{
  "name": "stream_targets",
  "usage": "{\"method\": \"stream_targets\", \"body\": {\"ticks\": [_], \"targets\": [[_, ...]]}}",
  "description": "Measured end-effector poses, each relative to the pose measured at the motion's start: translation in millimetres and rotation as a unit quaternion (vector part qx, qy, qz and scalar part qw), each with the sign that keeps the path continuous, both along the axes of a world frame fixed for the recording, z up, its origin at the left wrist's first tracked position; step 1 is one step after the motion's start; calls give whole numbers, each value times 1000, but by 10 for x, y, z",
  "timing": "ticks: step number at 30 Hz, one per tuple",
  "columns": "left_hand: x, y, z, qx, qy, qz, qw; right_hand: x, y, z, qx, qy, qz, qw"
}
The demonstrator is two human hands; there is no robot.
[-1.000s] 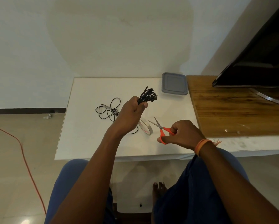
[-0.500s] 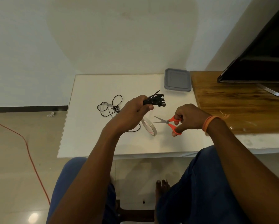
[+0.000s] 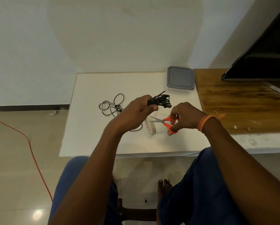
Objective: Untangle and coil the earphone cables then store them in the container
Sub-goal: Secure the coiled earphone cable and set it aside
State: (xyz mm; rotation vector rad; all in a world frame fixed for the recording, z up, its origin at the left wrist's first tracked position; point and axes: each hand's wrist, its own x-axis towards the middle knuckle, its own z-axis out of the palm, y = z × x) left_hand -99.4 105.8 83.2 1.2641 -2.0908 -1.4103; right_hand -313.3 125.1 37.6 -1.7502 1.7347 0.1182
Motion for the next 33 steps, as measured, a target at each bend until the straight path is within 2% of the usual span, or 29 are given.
{"method": "stream_targets", "body": {"ticks": [19,33], "targets": [[-9,-15,-57,-7,-16,-1,1000,15,-5,-43,1,11,-15,1000],[10,-64,-159,-28,22,72,997,-90,-16,-80,-7,-4,-33,999]]}}
